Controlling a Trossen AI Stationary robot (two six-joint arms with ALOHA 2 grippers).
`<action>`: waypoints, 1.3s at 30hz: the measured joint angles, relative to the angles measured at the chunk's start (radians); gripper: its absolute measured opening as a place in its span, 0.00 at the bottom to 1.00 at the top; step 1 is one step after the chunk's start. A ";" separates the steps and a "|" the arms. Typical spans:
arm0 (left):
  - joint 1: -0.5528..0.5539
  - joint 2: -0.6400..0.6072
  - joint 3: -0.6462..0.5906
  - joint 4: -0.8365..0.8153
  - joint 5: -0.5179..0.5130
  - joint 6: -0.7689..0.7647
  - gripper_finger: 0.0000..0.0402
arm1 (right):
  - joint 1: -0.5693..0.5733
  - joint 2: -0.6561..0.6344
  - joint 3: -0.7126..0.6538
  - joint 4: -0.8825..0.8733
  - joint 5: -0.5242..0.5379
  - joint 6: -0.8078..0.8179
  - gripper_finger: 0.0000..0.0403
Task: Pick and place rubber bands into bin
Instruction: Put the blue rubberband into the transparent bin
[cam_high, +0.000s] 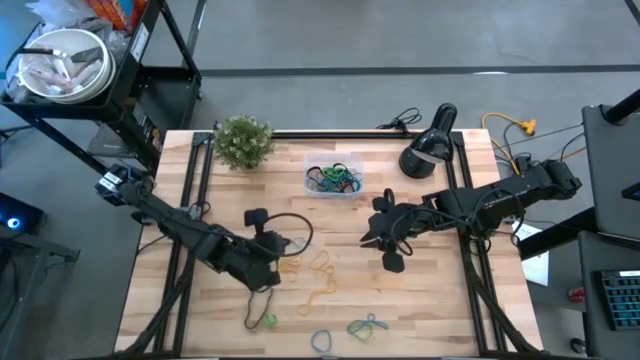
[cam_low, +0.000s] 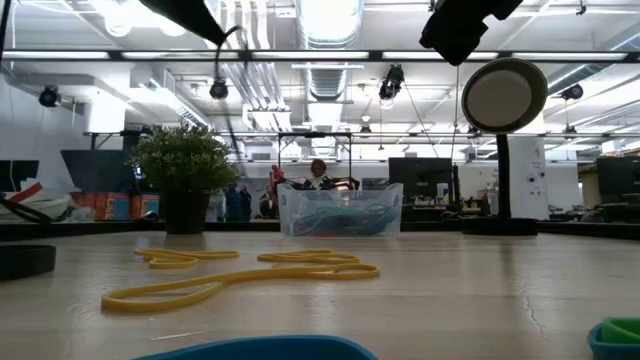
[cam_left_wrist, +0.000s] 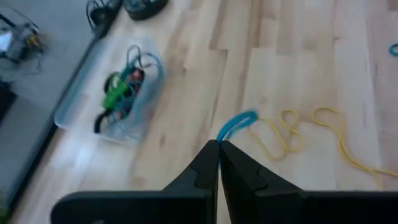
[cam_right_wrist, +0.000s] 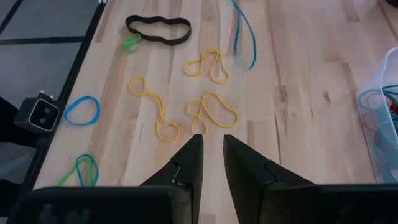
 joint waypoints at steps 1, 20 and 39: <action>0.009 0.000 0.006 -0.001 -0.007 0.015 0.00 | 0.000 0.000 0.000 0.007 0.000 0.000 0.15; 0.263 0.000 0.088 0.188 -0.107 0.354 0.00 | 0.000 0.000 0.000 0.013 0.039 0.045 0.15; 0.489 0.040 0.064 0.315 -0.070 0.529 0.00 | 0.000 0.000 0.000 0.014 0.141 0.041 0.15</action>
